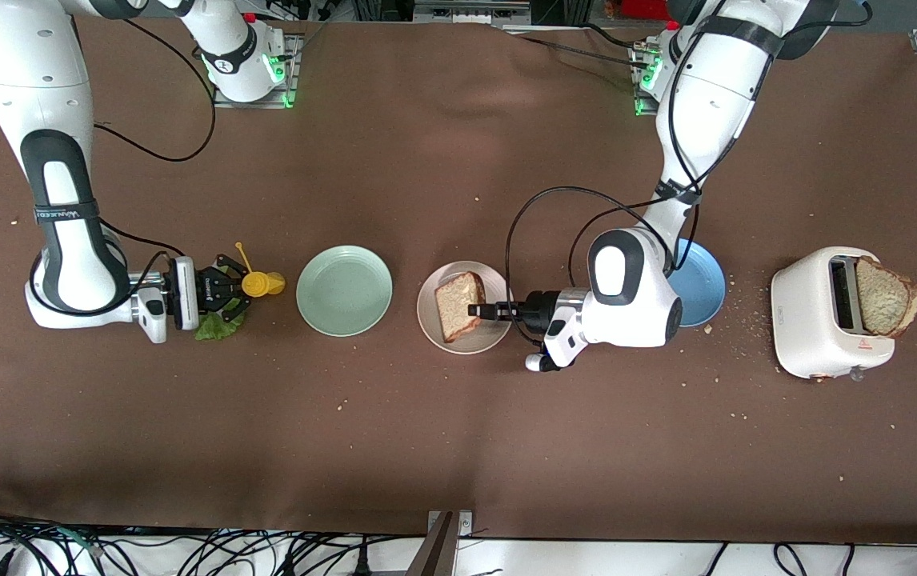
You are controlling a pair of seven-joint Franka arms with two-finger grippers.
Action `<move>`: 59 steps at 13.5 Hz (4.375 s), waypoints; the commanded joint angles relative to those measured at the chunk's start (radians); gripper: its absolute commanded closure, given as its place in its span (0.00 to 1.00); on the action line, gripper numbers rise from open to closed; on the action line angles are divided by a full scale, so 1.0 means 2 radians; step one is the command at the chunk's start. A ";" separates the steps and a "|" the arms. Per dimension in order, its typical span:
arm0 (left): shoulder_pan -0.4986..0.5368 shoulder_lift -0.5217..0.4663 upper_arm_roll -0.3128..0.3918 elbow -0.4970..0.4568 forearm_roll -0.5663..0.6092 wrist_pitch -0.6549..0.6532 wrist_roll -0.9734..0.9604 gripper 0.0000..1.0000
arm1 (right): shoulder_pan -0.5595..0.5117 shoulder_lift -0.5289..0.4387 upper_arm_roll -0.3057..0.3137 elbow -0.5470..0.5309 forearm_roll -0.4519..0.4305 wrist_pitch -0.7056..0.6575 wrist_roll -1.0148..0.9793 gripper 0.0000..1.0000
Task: Make sandwich in beige plate with both arms
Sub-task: 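Set bread down with the left gripper while the right gripper lifts the mustard, then carry mustard to the bread with the right gripper while the left gripper withdraws, then tilt the mustard bottle over the bread with the right gripper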
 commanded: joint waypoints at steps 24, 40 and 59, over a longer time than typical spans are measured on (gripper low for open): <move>0.167 -0.179 0.131 0.024 0.412 -0.153 -0.098 0.00 | 0.282 -0.012 0.002 0.165 -0.350 0.059 0.639 0.90; 0.165 -0.252 0.130 0.016 0.490 -0.207 -0.097 0.00 | 0.450 0.035 0.001 0.192 -0.738 0.025 0.846 0.89; 0.163 -0.246 0.128 0.014 0.492 -0.209 -0.094 0.00 | 0.293 -0.008 -0.003 0.227 -0.469 -0.018 0.705 0.90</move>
